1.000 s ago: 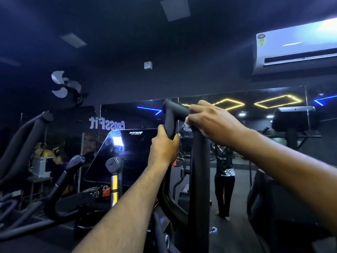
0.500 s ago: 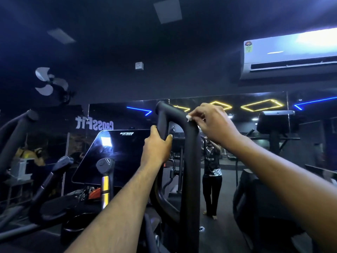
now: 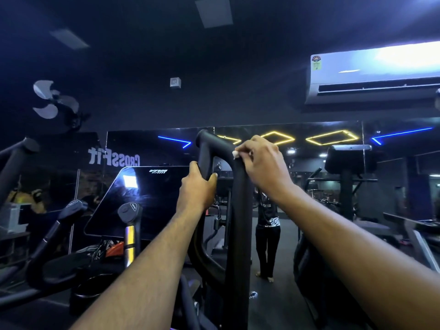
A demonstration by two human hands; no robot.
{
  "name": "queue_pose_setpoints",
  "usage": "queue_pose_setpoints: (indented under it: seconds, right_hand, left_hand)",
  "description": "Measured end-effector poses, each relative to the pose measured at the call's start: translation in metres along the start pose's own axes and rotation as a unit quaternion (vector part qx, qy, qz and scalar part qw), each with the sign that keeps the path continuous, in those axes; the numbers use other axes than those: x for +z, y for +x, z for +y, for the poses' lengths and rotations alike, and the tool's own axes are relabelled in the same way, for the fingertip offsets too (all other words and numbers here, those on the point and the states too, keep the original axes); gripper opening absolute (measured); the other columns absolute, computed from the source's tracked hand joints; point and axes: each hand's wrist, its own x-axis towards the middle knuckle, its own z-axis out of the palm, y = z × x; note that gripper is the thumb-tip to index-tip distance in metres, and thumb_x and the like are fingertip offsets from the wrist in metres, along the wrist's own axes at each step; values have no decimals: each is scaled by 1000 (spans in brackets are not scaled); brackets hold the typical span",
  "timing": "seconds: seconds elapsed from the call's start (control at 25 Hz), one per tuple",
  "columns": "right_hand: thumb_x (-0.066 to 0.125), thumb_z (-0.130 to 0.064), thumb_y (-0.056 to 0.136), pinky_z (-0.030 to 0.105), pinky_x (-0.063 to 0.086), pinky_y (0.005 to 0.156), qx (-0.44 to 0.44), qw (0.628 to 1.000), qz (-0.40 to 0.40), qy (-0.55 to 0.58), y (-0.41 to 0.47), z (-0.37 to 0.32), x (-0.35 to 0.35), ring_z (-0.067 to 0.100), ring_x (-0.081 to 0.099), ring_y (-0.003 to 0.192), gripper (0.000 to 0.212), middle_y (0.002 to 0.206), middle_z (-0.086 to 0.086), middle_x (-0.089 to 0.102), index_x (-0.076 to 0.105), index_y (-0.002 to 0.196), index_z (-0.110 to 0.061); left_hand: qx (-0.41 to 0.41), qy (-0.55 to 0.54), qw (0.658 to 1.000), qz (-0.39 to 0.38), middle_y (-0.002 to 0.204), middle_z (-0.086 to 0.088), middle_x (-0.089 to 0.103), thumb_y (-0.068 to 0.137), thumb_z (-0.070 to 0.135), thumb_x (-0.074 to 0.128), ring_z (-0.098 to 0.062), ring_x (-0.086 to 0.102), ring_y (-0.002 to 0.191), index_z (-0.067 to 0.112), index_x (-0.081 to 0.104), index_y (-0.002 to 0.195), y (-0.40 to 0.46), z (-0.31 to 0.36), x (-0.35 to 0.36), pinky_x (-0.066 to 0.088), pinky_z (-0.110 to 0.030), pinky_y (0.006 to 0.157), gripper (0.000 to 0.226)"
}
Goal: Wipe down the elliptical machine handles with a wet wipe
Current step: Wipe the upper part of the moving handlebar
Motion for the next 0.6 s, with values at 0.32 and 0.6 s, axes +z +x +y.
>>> queue_pose_setpoints:
  seconds: [0.32,0.6]
  right_hand:
    - [62,-12,97,40,57,82,44,996,4,71,-20,26,-6,14,63,87,13,97,-3,67,73,105,-14]
    - [61,-2,96,30,53,80,-139,990,0,-2,-46,11,-4,16,56,90,15,101,-2,64,71,99,-12]
  left_hand:
    - [-6,12,1000,6,99,-5,62,102,41,59,-23,64,81,20,44,119,0,1,1,48,-35,64,31]
    - [0,7,1000,-2,99,-3,59,103,39,58,-14,61,76,20,44,122,-2,1,-1,44,-29,55,30]
